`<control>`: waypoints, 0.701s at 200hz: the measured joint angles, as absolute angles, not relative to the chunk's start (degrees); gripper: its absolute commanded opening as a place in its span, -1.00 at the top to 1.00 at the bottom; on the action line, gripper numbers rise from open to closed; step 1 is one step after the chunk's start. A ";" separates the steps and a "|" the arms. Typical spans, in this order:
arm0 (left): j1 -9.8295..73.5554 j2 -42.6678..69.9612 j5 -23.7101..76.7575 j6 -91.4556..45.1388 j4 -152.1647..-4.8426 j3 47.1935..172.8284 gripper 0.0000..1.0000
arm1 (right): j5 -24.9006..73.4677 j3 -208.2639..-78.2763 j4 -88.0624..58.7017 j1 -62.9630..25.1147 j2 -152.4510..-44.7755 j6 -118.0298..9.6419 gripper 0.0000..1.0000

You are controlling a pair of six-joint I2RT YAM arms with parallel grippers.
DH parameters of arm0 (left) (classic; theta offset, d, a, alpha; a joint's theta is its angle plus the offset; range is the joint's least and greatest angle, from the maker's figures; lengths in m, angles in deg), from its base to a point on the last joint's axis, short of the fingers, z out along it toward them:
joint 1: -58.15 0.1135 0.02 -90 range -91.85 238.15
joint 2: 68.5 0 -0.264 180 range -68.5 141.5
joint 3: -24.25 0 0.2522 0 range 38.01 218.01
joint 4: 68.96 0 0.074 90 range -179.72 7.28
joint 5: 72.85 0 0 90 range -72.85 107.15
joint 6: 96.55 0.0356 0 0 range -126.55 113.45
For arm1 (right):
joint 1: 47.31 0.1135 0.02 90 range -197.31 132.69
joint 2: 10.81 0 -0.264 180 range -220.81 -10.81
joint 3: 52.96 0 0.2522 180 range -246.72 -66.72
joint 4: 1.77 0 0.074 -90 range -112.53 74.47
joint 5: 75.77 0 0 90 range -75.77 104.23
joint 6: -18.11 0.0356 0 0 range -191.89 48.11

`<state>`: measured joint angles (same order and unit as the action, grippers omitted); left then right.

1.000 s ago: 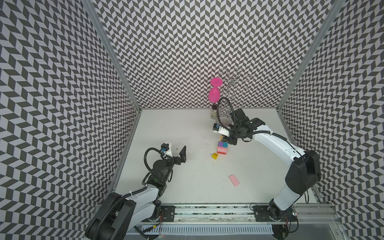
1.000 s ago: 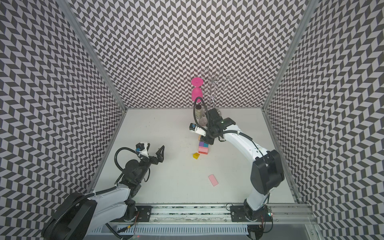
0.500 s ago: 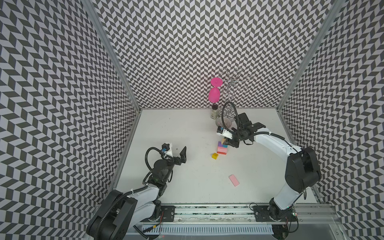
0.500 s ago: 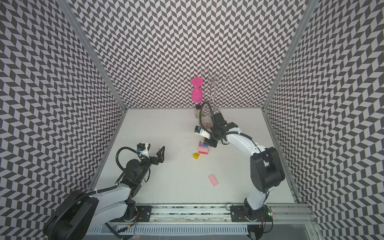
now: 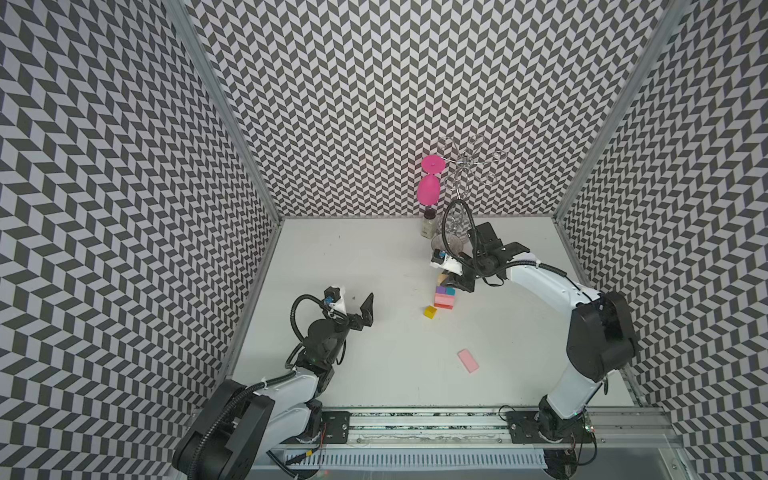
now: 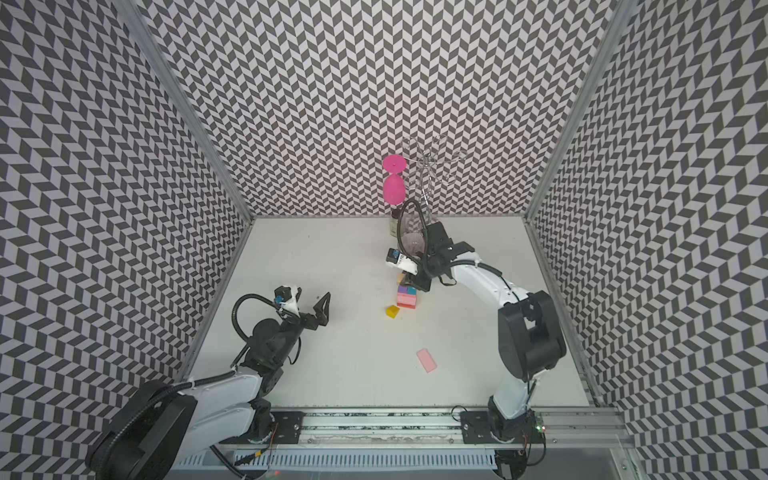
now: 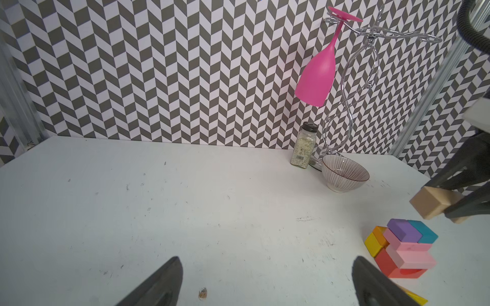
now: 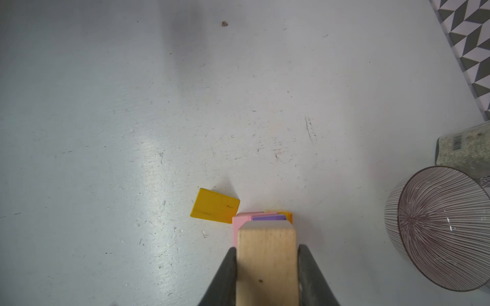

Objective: Build the wood block tower
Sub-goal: 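Carry the wooden block with the right gripper above the stack, then lower the wooden block onto the top of the stack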

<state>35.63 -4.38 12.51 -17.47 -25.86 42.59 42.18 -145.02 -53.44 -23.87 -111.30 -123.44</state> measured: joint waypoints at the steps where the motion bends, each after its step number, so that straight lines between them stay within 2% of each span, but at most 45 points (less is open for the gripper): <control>1: 35.63 -4.38 12.51 -17.47 -25.84 42.59 -1.00 | 42.15 -145.04 -53.44 -23.87 -111.37 -123.44 1.00; 40: 35.52 -4.38 12.49 -17.25 -25.80 42.59 -1.00 | 42.26 -147.12 -54.67 -23.87 -115.08 -124.21 1.00; 140: 35.24 -4.38 12.49 -16.64 -25.78 42.59 -1.00 | 43.07 -147.47 -55.82 -24.65 -115.15 -124.69 1.00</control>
